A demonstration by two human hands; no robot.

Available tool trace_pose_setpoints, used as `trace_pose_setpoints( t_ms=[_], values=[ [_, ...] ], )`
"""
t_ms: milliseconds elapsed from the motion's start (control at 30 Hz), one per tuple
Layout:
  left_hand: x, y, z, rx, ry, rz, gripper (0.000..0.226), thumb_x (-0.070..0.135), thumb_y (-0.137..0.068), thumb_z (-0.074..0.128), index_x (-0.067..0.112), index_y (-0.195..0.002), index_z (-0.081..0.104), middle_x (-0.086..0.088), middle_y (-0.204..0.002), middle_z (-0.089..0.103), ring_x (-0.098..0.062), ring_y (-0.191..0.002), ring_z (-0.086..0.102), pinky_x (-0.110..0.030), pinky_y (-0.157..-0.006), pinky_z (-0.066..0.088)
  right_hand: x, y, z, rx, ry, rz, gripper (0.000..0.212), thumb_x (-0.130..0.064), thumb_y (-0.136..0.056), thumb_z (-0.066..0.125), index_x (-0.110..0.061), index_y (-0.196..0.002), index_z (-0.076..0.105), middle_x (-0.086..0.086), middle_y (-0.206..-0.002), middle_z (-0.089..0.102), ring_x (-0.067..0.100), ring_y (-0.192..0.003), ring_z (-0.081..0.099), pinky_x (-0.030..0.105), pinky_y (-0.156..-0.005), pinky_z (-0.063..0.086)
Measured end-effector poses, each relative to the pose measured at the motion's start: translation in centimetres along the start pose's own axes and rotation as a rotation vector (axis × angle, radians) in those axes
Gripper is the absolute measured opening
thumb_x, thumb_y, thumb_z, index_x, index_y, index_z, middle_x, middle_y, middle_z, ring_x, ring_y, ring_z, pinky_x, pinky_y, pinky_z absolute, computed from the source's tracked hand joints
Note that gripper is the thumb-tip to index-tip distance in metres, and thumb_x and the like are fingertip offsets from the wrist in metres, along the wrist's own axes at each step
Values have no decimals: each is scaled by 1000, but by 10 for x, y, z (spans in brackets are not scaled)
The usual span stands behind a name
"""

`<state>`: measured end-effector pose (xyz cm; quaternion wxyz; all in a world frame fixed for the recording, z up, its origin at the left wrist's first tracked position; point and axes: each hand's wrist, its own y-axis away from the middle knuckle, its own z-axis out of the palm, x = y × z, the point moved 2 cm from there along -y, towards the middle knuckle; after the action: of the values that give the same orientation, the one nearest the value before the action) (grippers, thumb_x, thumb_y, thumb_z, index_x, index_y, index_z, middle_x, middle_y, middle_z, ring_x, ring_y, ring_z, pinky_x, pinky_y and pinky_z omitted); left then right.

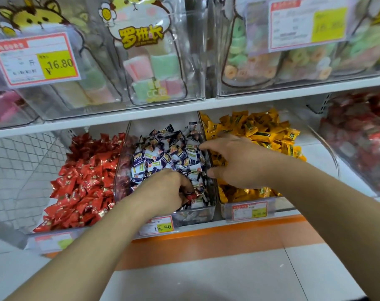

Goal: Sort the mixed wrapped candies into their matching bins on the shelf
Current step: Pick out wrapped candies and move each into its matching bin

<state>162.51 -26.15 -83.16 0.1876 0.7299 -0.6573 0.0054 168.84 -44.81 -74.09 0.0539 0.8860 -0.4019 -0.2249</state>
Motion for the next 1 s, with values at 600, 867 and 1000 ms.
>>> trace_pose_setpoints(
  t_ms=[600,867,1000],
  values=[
    [0,-12,6,40,-167,124,51,41,-96,67,49,-145,52,8,-131,59,-18,-128,46,-35,-100,32,-8,3,-3,-14,-2,4,67,-38,-104,58,-44,-160,22,-8,-172,8,15,-157,-4,43,-126,6],
    [-2,-13,9,99,-147,170,26,39,-89,72,39,-115,65,10,-108,58,-16,-115,49,-38,-98,34,-9,3,-2,-12,5,9,65,-38,-105,56,-44,-160,22,-8,-172,9,16,-158,-4,43,-126,6],
    [-3,-13,10,123,-129,187,21,36,-88,73,37,-107,64,11,-105,55,-15,-113,49,-38,-94,34,-7,3,-2,-11,6,4,65,-39,-105,56,-44,-160,22,-7,-172,10,16,-158,-3,43,-126,6]
  ],
)
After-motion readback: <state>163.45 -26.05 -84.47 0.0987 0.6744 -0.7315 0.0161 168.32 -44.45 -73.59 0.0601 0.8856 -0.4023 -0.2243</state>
